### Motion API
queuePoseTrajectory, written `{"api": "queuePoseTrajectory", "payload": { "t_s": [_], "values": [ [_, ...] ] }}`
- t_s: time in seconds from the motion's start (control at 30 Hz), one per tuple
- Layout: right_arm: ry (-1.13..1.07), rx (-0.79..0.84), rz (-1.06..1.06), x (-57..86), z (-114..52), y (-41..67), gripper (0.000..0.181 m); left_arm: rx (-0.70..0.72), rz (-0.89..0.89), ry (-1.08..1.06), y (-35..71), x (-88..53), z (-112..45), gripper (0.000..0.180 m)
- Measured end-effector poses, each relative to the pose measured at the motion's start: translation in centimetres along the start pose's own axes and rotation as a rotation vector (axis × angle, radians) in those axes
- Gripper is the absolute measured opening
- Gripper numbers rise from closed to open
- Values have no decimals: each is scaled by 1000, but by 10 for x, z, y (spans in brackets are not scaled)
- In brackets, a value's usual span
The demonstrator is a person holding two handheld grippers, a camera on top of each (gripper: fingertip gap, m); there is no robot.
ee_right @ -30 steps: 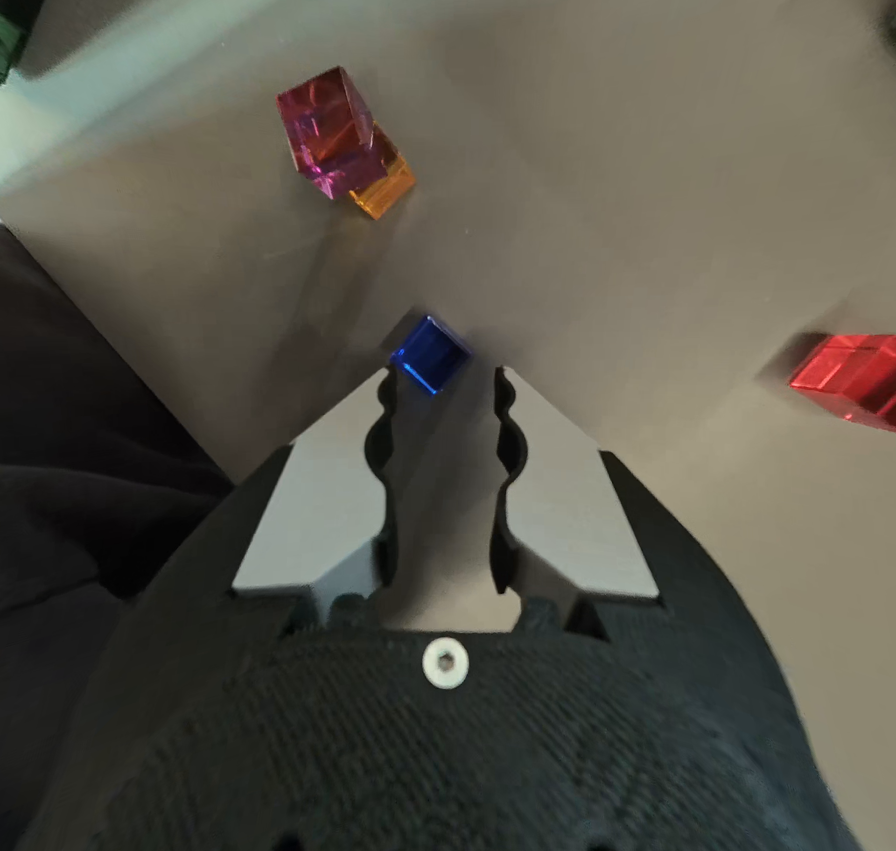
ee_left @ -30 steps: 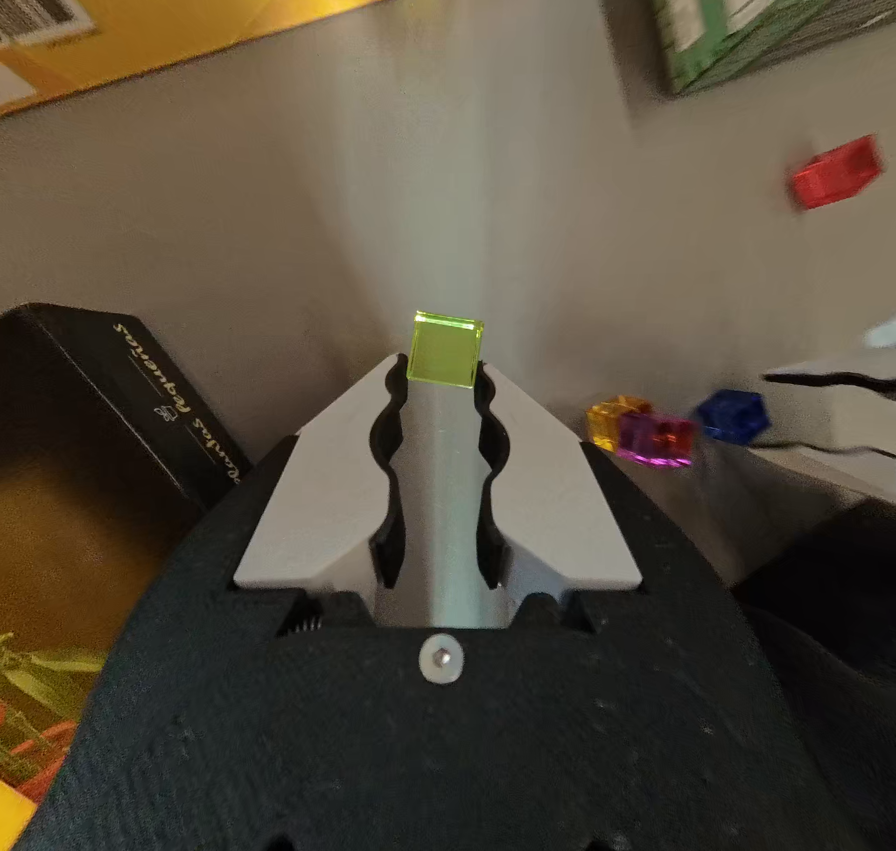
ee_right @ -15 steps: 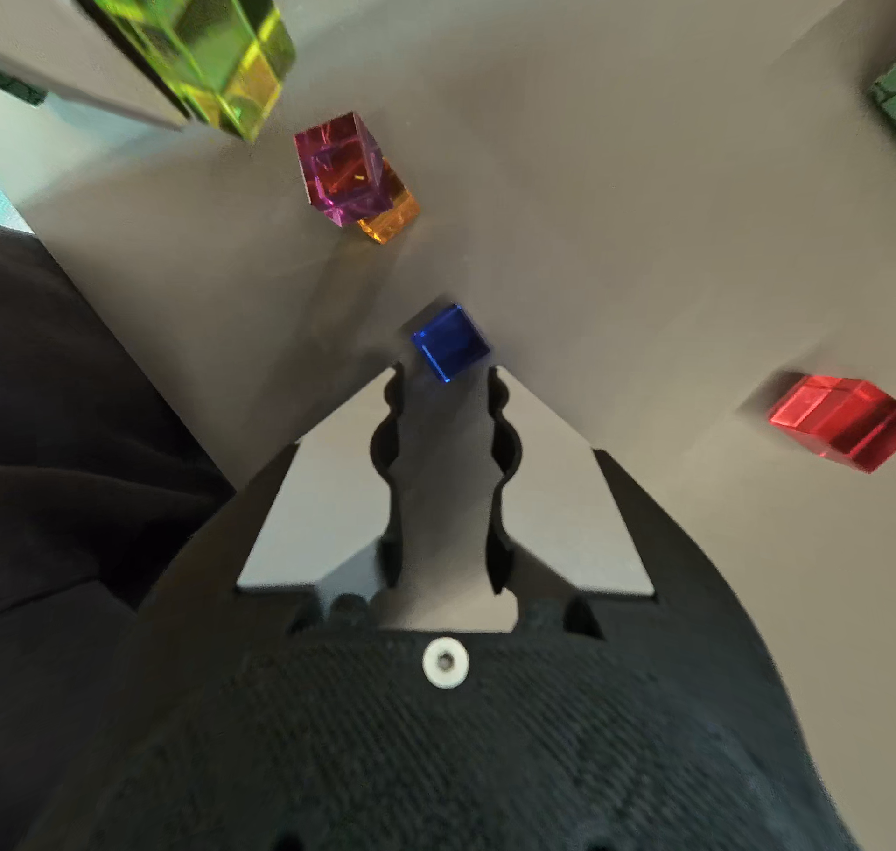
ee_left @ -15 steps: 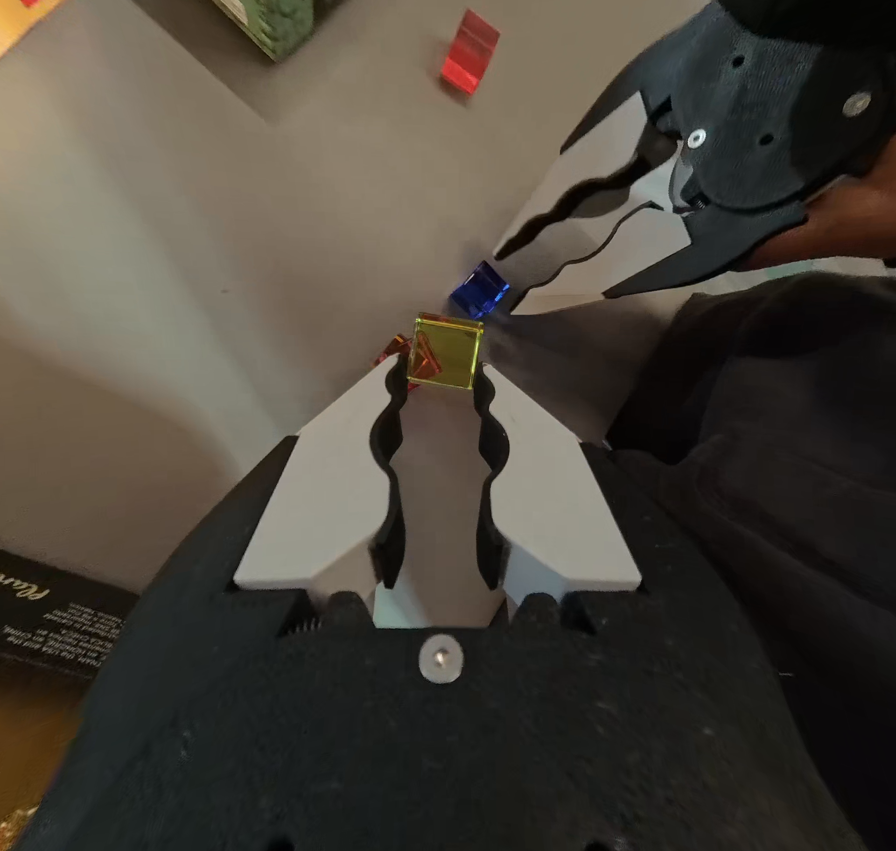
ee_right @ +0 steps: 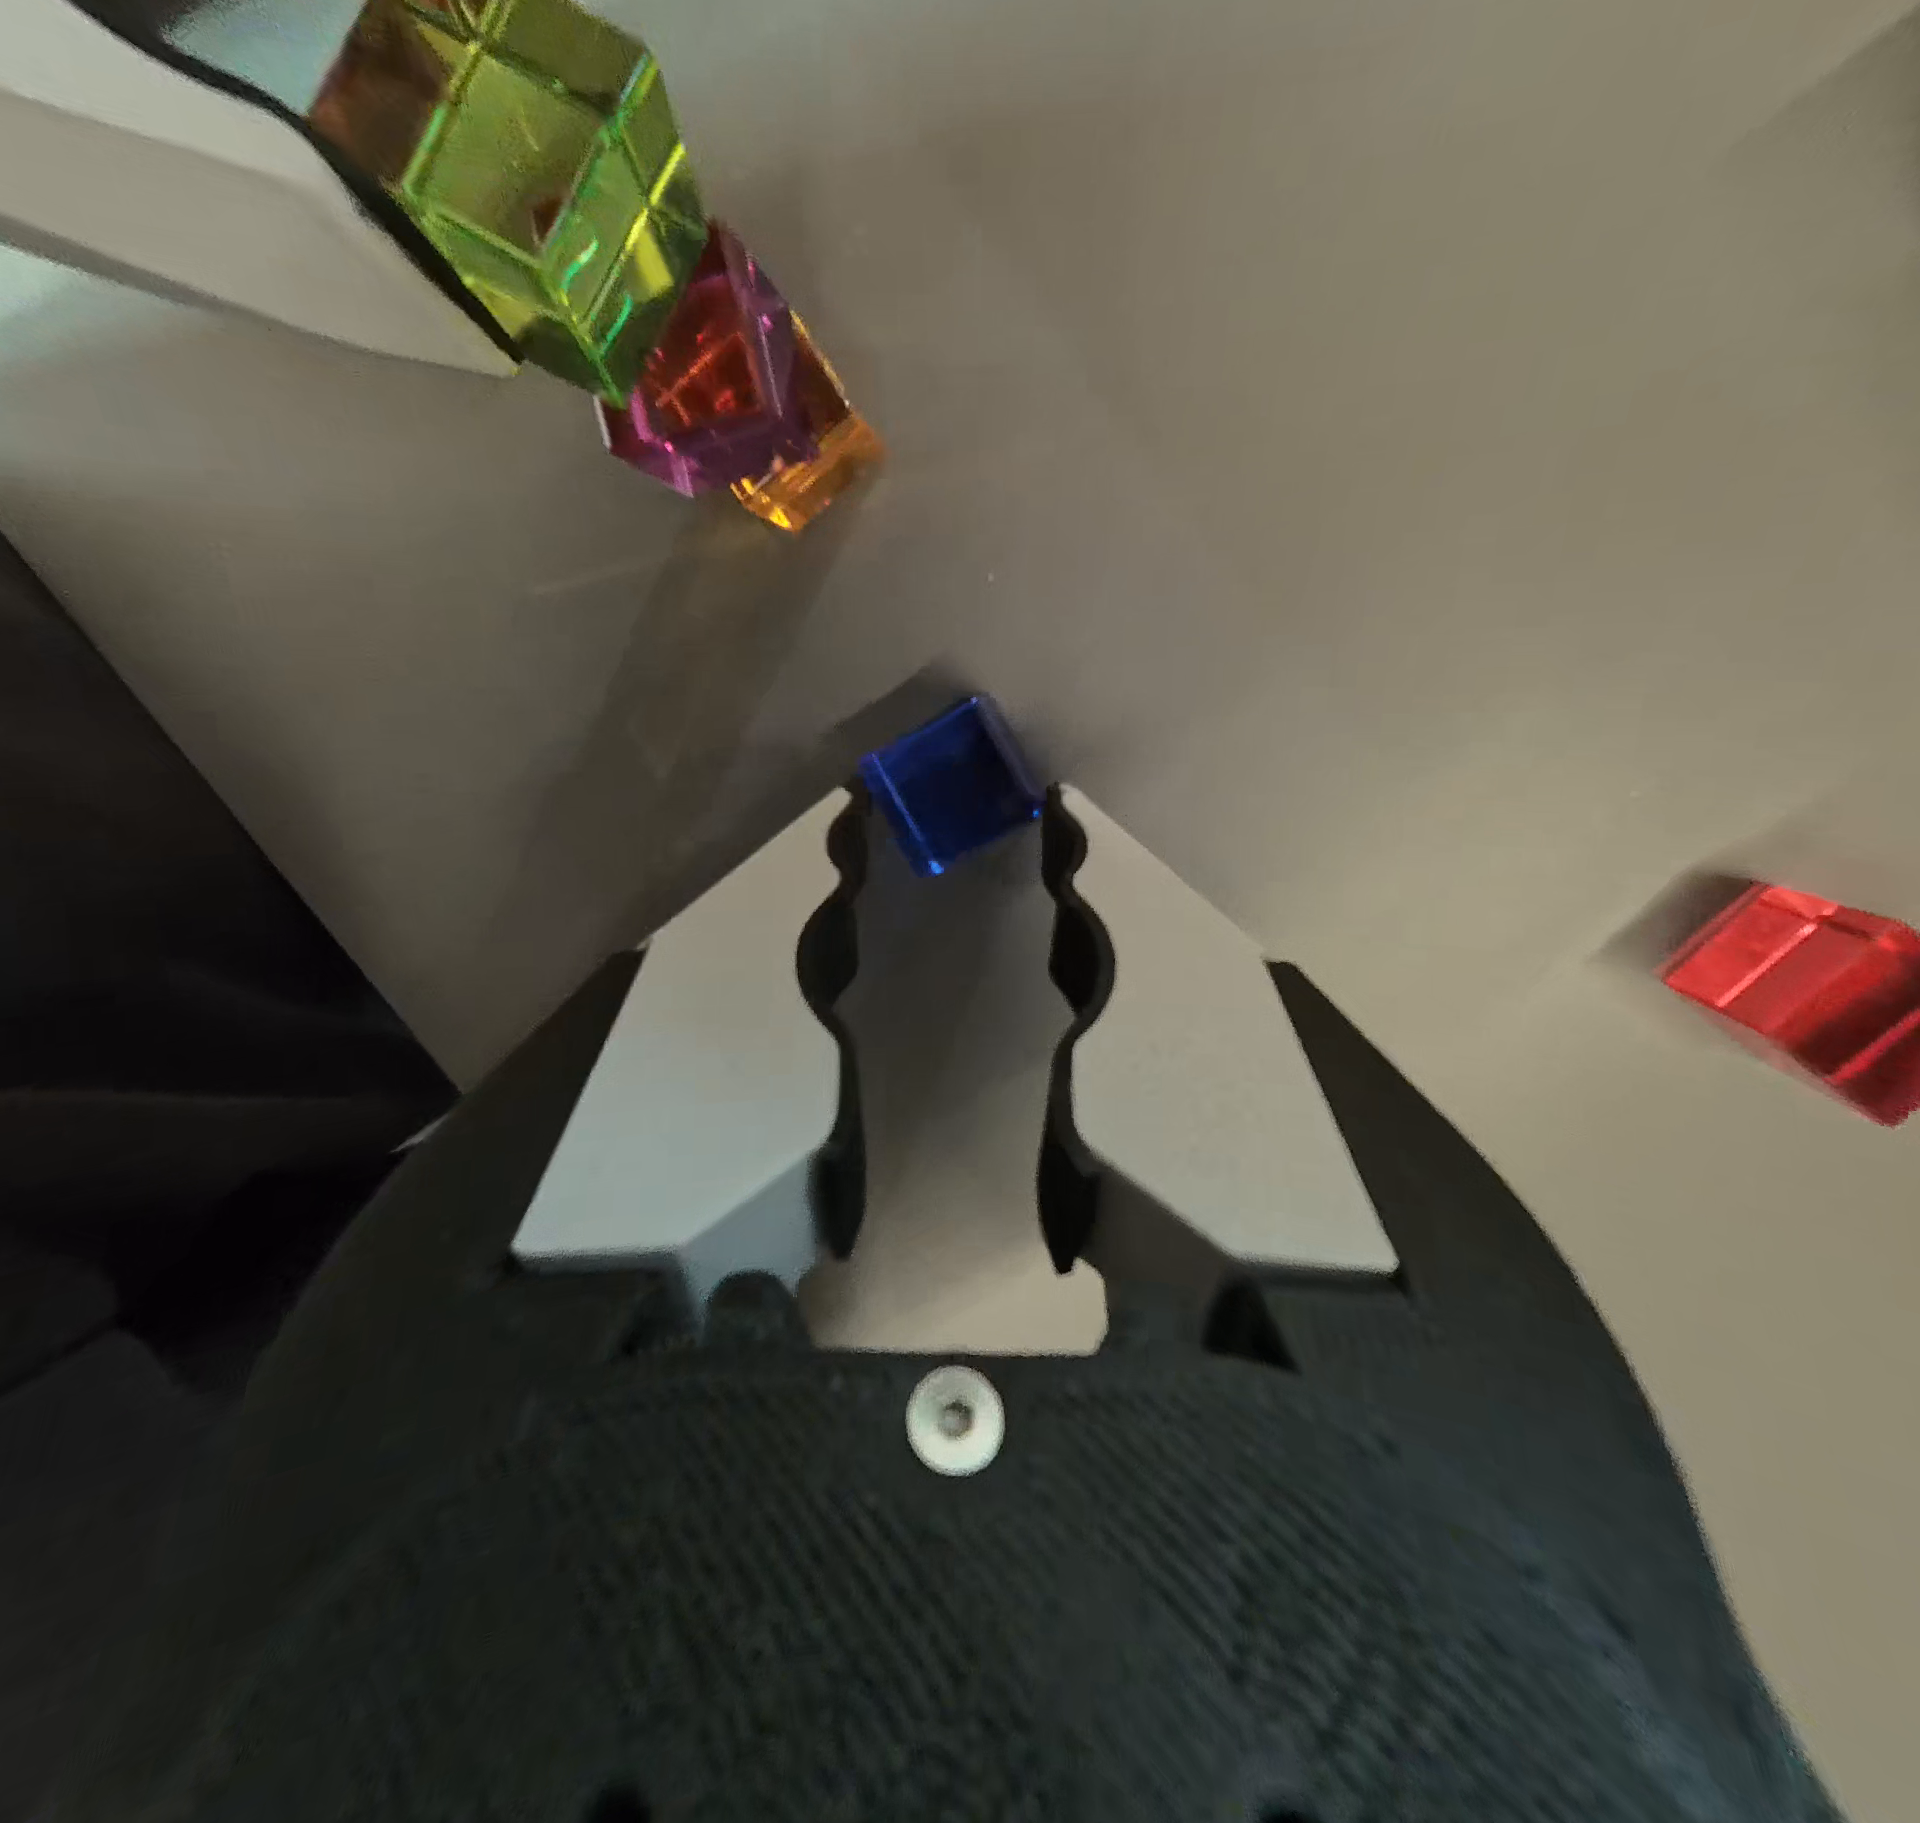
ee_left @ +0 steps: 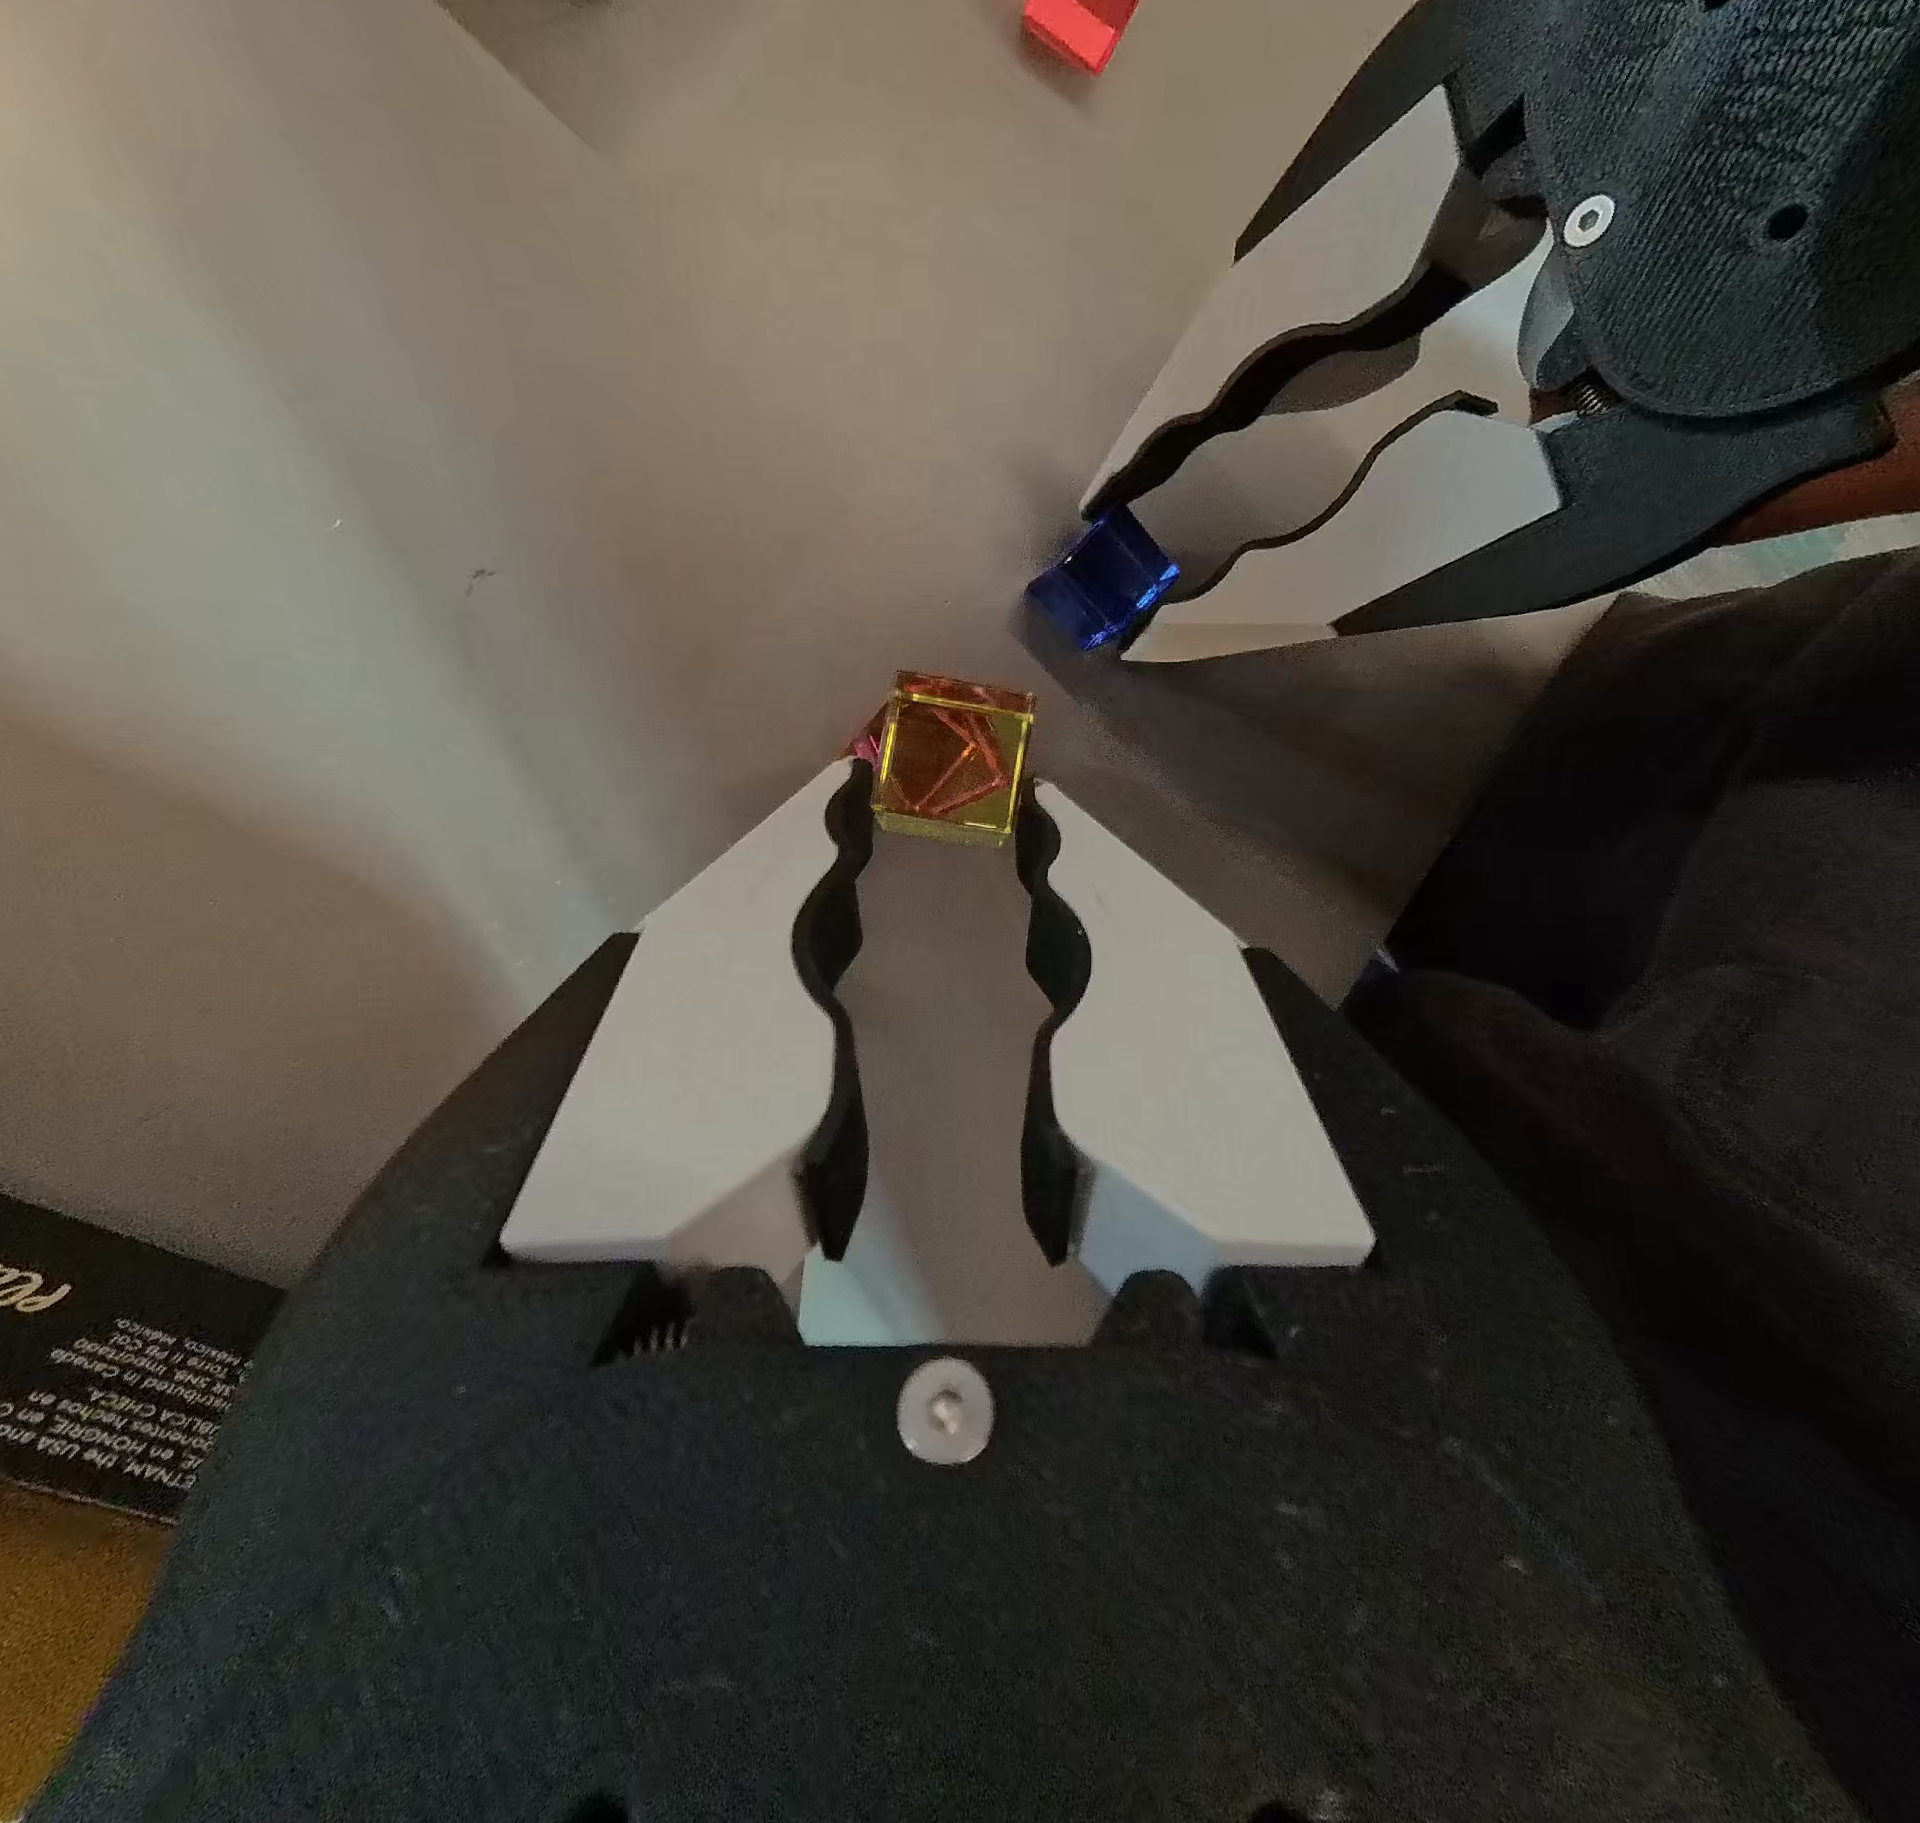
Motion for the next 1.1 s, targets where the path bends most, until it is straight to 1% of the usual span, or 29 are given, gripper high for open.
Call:
{"api": "queuePoseTrajectory", "payload": {
  "t_s": [0.33,0.53,0.6,0.67,0.73,0.87,1.1],
  "values": [
    [17,-2,-28,4,1,-5,29,3,29,-17,-3,-2,-6,25],
    [1,70,-32,7,19,12,29,9,28,-28,-2,-2,-8,25],
    [-10,108,-29,8,30,22,29,13,31,-36,-1,-1,-8,30],
    [-16,153,-21,7,43,33,29,30,38,-54,0,1,-7,38],
    [-9,193,-2,4,55,45,29,48,50,-71,1,2,-4,44],
    [24,226,82,-11,65,67,29,57,71,-79,-3,-1,1,47],
    [92,187,173,-36,56,86,28,40,100,-62,-18,-6,7,48]
  ]
}}
Point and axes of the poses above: each gripper's, where its closed fingertips meet, z back along the fingers, y out of its top, x = y × z across the jaws, the point moved 4 cm from there along z, back along the fingers, and after that the axes turned 4 degrees about -y, right-handed, at the moved point
